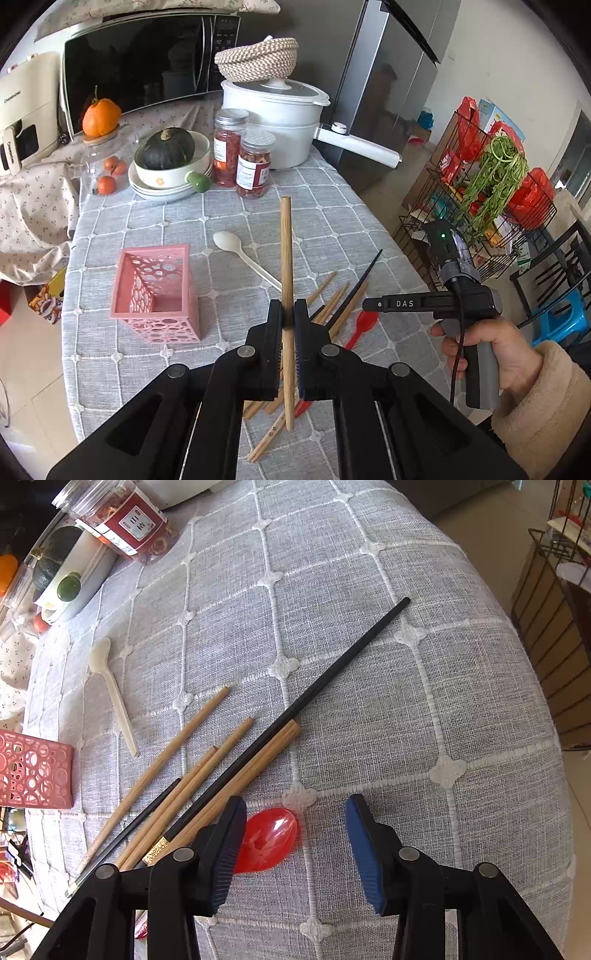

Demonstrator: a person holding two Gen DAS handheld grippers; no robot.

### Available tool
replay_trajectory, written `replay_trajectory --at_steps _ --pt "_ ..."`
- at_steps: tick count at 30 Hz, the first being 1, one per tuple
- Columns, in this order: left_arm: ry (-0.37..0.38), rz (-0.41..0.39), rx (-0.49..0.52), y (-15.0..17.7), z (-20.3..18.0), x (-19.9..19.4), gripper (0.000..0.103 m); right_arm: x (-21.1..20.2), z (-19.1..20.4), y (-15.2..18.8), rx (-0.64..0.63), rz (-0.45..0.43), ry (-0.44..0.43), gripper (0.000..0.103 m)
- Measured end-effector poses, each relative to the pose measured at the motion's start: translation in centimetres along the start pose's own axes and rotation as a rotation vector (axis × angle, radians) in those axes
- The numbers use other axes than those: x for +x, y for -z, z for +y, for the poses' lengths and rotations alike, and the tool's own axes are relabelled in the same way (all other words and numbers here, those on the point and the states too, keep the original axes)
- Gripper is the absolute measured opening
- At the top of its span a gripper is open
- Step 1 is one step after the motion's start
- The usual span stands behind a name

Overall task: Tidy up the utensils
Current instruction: 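Drop the chopstick into the pink basket with the left tool while the right tool drops the red spoon in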

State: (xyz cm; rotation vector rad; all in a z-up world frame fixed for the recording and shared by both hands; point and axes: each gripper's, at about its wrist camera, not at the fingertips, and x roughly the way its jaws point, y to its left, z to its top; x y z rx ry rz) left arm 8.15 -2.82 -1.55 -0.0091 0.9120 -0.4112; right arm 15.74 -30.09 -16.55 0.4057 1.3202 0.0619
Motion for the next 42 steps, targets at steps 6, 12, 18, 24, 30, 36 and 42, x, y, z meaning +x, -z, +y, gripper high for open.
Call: replay_trajectory --at_steps 6,12,18,24,30,36,42 --pt "-0.003 -0.011 -0.024 0.4 1.8 -0.6 0.005 0.1 0.4 0.7 -0.020 0.007 -0.009 0.031" --pt "-0.002 -0.039 -0.041 0.3 2.8 -1.6 0.005 0.2 0.7 1.0 -0.026 -0.011 -0.054 0.004" --pt "0.004 -0.129 -0.071 -0.3 4.1 -4.7 0.005 -3.6 3.1 1.9 -0.112 -0.130 -0.074 0.002" --pt "-0.023 -0.328 -0.116 -1.5 5.4 -9.6 0.005 -10.5 7.3 3.9 -0.249 -0.372 -0.061 0.001" --pt "-0.102 -0.528 -0.151 -2.5 7.0 -12.4 0.005 -14.6 10.1 4.2 -0.274 -0.558 -0.080 0.001" --pt "-0.198 -0.577 -0.120 -3.2 8.5 -9.9 0.005 -16.8 12.8 3.8 -0.272 -0.700 -0.094 0.001" --pt "-0.235 -0.504 -0.138 -4.0 11.1 -4.5 0.005 -17.2 15.7 3.8 -0.280 -0.787 -0.118 0.001"
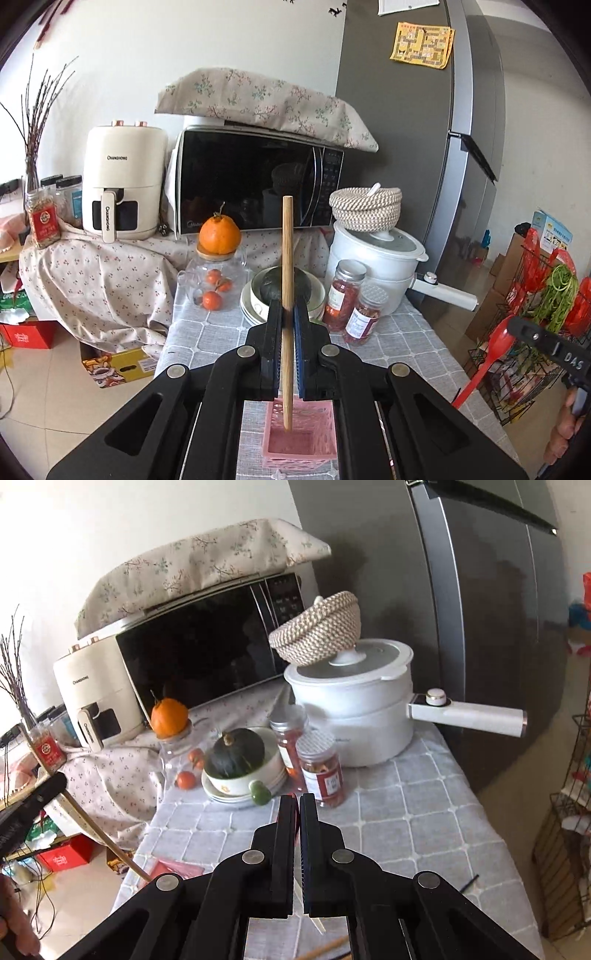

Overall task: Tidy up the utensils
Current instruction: 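Drop the chopstick into the pink basket with the left tool while the right tool drops the red spoon in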

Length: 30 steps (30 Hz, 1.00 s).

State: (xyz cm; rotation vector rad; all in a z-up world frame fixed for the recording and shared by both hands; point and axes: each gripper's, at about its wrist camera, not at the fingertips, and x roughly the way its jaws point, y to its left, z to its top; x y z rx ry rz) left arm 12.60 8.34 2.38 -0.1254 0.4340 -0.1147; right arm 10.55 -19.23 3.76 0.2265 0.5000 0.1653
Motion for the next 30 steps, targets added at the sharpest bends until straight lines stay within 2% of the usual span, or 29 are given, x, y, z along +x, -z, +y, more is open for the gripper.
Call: replay_trajectory --at_steps 7,10,19,21,23,26,30 --pt "-0.018 0.100 -0.027 1.3 1.1 4.7 0.006 1.9 3.0 -0.8 0.022 -0.055 -0.047 0.001" --pt "-0.019 0.146 -0.048 1.7 1.4 6.1 0.006 3.2 4.3 -0.6 0.004 -0.067 -0.037 0.001" --pt "-0.014 0.172 -0.035 1.3 1.0 5.9 0.008 6.4 6.6 0.8 -0.082 -0.036 0.018 0.001" --pt "-0.012 0.178 -0.037 1.1 1.1 5.4 0.012 6.7 6.9 1.0 -0.101 -0.034 0.032 0.002" --pt "-0.024 0.182 -0.040 0.9 1.4 4.6 0.030 7.1 7.2 1.1 -0.117 -0.030 0.039 0.002" --pt "-0.044 0.175 -0.040 0.8 2.0 3.2 0.052 7.8 7.5 1.4 -0.140 -0.017 0.045 0.002" --pt "-0.098 0.209 -0.011 1.2 3.0 2.1 0.065 8.9 7.7 1.9 -0.149 0.015 0.039 0.002"
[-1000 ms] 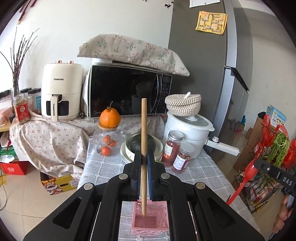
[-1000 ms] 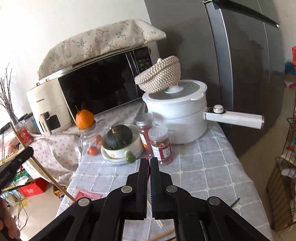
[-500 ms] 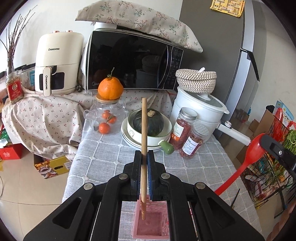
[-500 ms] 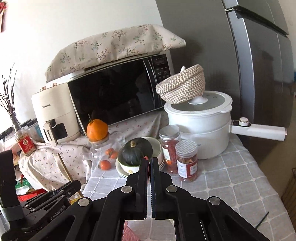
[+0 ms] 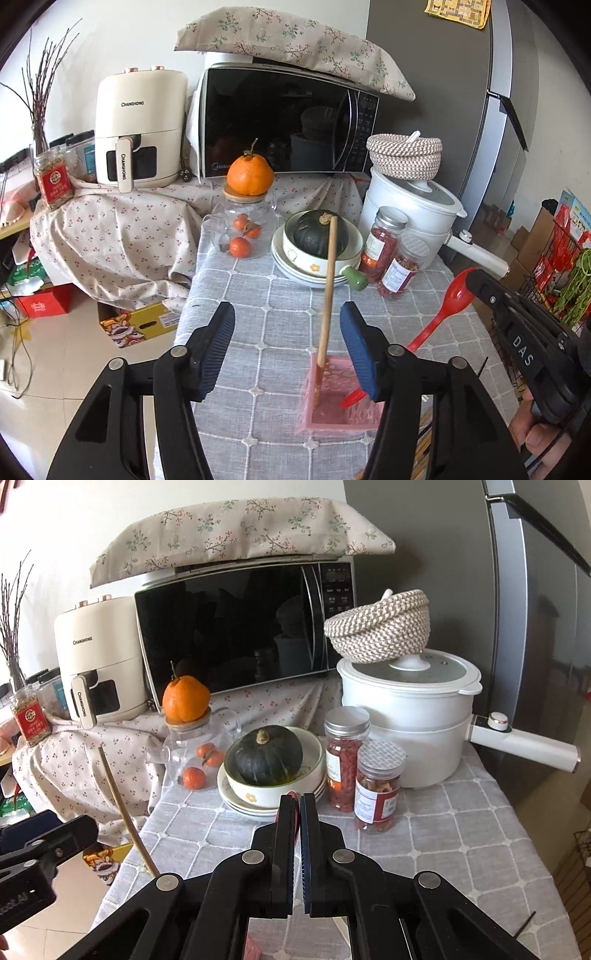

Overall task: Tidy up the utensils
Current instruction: 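Drop the chopstick into the pink basket with the left tool while the right tool drops the red spoon in, then grasp another wooden chopstick with the left tool while the right tool reaches toward the chopsticks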

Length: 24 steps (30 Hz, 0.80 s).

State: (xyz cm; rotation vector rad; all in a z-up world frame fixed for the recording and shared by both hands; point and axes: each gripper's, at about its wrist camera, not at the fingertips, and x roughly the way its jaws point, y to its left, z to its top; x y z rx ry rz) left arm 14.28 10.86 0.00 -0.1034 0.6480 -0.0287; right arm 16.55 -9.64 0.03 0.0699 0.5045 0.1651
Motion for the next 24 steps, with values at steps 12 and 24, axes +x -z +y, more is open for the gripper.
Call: replay_trajectory --at_steps 12,24 --pt "0.008 0.121 0.007 2.2 0.4 -0.7 0.089 -1.4 -1.9 -0.7 0.125 0.071 -0.139 0.047" --pt "0.096 0.204 0.102 4.7 -4.8 -1.1 0.093 -3.8 -7.4 1.7 0.125 0.243 -0.076 0.075"
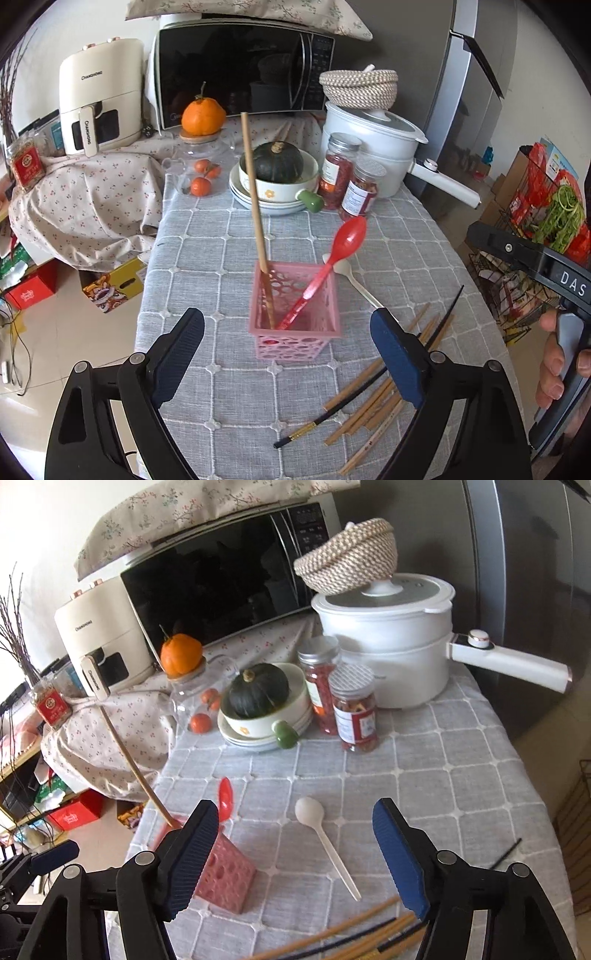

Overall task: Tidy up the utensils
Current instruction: 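Grasp another wooden chopstick with the left tool while the right tool reaches toward the chopsticks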

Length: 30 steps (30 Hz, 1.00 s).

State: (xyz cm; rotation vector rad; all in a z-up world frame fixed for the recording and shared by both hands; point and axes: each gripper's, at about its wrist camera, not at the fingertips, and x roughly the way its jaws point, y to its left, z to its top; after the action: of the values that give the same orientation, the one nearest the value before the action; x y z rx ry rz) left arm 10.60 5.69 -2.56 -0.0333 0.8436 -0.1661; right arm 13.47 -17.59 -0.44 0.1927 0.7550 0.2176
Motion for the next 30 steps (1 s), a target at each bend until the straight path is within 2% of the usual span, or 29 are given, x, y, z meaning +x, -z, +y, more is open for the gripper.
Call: replay_trajectory --at_steps 6,11,19,21,23,24,26,29,30 --pt "0.040 0.046 0.054 0.6 -3.1 0.9 0.093 0.2 -4.3 1.4 0.045 0.100 0.071 0.077" --pt "0.113 0.134 0.100 1.2 -6.2 2.5 0.093 0.7 -7.5 2.5 0.085 0.184 0.121 0.078" --pt "0.160 0.241 0.206 1.9 -11.1 5.5 0.092 1.4 -11.8 4.0 0.128 0.294 0.163 0.078" --pt "0.170 0.260 0.218 1.7 -11.8 6.7 0.087 1.8 -12.8 4.3 0.149 0.318 0.172 0.078" --pt "0.178 0.297 0.229 1.6 -12.6 8.2 0.071 2.4 -13.6 4.6 0.166 0.342 0.177 0.078" --pt "0.182 0.320 0.232 1.6 -12.8 9.1 0.066 2.7 -14.0 4.7 0.172 0.354 0.182 0.078" --pt "0.186 0.359 0.240 1.5 -13.6 11.0 0.046 3.1 -14.9 4.9 0.185 0.371 0.195 0.078" --pt "0.182 0.390 0.270 1.3 -14.8 13.6 0.033 3.4 -15.7 5.1 0.186 0.386 0.211 0.078" --pt "0.177 0.396 0.288 1.2 -15.4 14.4 0.031 3.5 -16.0 5.2 0.183 0.391 0.213 0.078"
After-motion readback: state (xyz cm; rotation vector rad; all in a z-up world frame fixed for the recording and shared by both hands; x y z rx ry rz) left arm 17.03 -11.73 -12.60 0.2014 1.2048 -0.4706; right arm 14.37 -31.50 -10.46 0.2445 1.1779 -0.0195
